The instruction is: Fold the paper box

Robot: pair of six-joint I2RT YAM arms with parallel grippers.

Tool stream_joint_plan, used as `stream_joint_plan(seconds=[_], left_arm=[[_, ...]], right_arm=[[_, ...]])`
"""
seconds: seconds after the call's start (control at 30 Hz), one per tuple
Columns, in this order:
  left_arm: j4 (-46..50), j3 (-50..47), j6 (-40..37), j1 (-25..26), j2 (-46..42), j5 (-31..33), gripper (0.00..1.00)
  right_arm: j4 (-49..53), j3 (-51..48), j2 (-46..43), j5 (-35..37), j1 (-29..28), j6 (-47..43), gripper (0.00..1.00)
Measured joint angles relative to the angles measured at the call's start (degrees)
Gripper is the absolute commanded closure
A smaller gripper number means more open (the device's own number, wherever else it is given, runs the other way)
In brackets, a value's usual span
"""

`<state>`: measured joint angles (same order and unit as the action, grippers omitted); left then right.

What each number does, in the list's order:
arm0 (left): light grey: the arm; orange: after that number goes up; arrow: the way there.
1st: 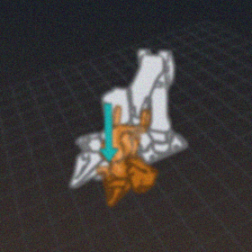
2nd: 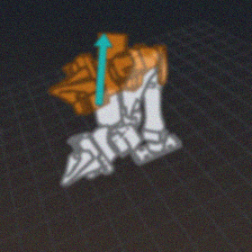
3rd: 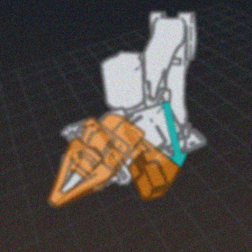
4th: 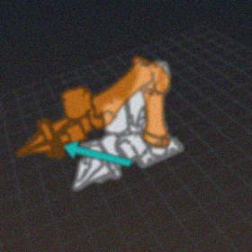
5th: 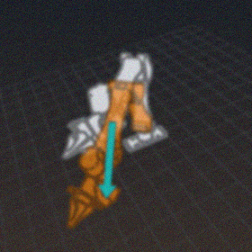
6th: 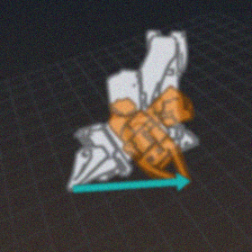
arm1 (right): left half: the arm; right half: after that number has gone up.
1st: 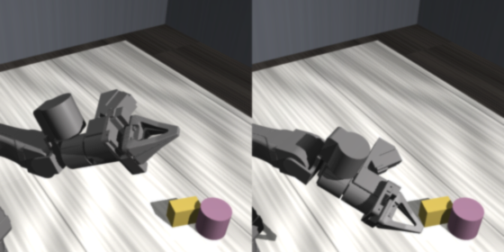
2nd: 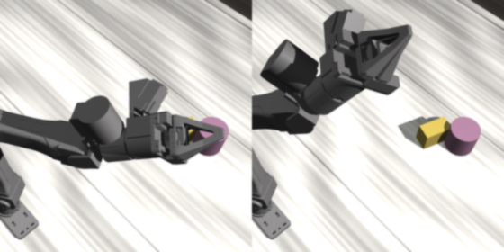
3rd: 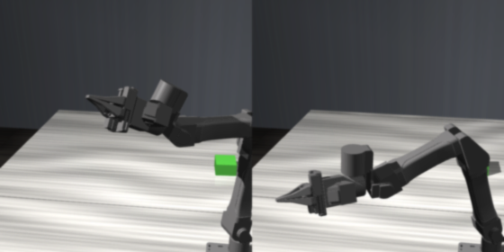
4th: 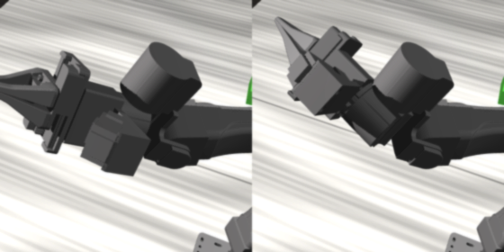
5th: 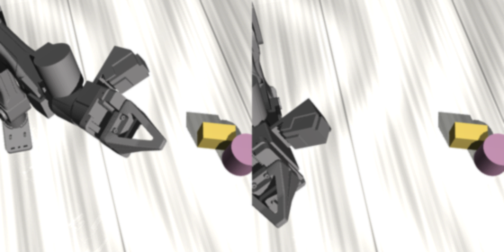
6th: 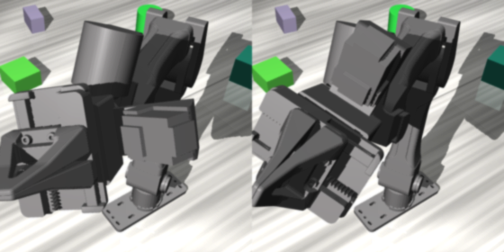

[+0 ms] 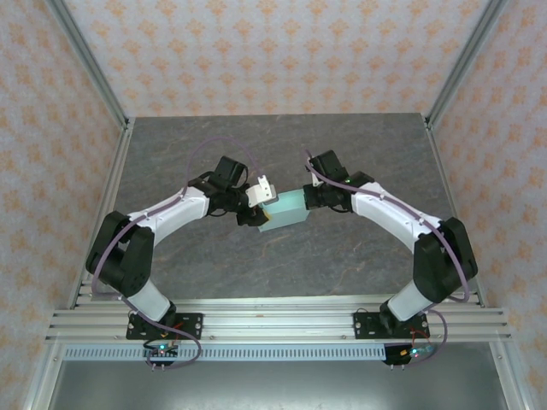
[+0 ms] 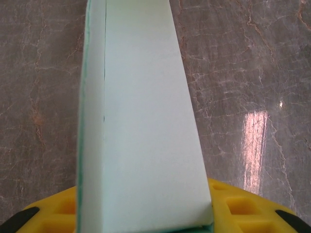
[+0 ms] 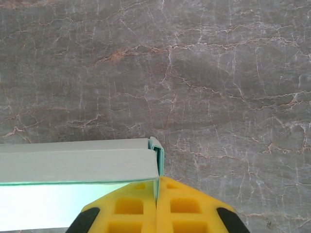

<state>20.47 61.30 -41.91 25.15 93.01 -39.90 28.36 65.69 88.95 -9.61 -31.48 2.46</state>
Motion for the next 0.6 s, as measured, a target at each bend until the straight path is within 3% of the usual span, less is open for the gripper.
stream_joint_plan(seconds=[0.6], left_arm=[[3.0,2.4,-0.2,0.6,1.3,2.5,0.63]], right_arm=[[-9.9,-7.9,-3.9,1.2,-0.4,0.5,1.00]])
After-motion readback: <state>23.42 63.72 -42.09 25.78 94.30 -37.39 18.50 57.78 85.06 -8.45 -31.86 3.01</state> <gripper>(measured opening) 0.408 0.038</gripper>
